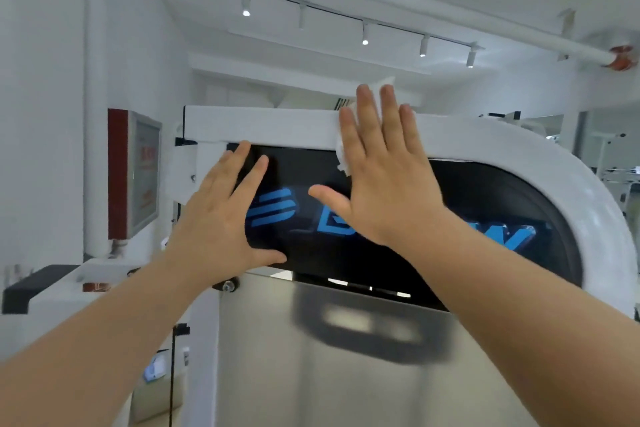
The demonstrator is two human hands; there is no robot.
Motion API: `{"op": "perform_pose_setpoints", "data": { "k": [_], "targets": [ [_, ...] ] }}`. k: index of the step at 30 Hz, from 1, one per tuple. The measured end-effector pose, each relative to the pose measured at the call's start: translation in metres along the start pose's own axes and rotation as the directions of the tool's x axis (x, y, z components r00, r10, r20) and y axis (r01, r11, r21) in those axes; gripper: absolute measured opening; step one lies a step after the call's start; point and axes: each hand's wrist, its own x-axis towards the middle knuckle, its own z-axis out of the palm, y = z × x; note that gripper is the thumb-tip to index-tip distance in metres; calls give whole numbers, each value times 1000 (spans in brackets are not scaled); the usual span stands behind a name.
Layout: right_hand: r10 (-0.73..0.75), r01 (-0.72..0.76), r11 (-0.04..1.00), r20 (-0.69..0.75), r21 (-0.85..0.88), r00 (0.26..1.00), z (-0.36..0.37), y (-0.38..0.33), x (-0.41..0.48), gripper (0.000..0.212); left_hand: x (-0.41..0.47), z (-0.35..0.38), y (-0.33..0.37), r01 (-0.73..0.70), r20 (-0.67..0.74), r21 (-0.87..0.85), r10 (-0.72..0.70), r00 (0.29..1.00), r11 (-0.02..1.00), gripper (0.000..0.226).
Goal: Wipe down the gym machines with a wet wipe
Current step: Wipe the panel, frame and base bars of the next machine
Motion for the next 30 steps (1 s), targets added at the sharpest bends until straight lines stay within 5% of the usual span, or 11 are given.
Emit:
{"op": "perform_pose_setpoints", "data": {
  "k": [7,9,11,14,16,22,28,30],
  "targets": [
    [-451,463,886,187,-26,873,46,-80,-52,106,-8,7,-51,-37,16,80,35,999,996,129],
    [-386,394,917,111,-61,916,44,-73,-36,103,-8,9,-64,-88,-5,71,89,996,994,126],
    [-176,176,982,1,-66,984,30,-60,-5,103,-7,14,-76,-128,-44,40,130,991,991,124],
    [122,-123,992,-41,-37,992,10,-60,36,106,-6,27,-90,-194,-127,17,195,973,981,119],
    [130,-130,991,-23,-17,991,11,-83,40,108,-5,34,-95,-226,-186,-3,221,957,974,116],
    [-291,297,953,88,-65,953,47,-132,-6,102,1,47,-109,-324,-319,2,308,896,946,104],
    [190,-193,977,-41,-89,981,16,-96,36,101,4,62,-105,-334,-370,-79,284,885,939,105],
    [214,-216,974,-30,-74,976,18,-111,44,99,5,63,-105,-332,-369,-100,275,888,938,103]
  ]
}}
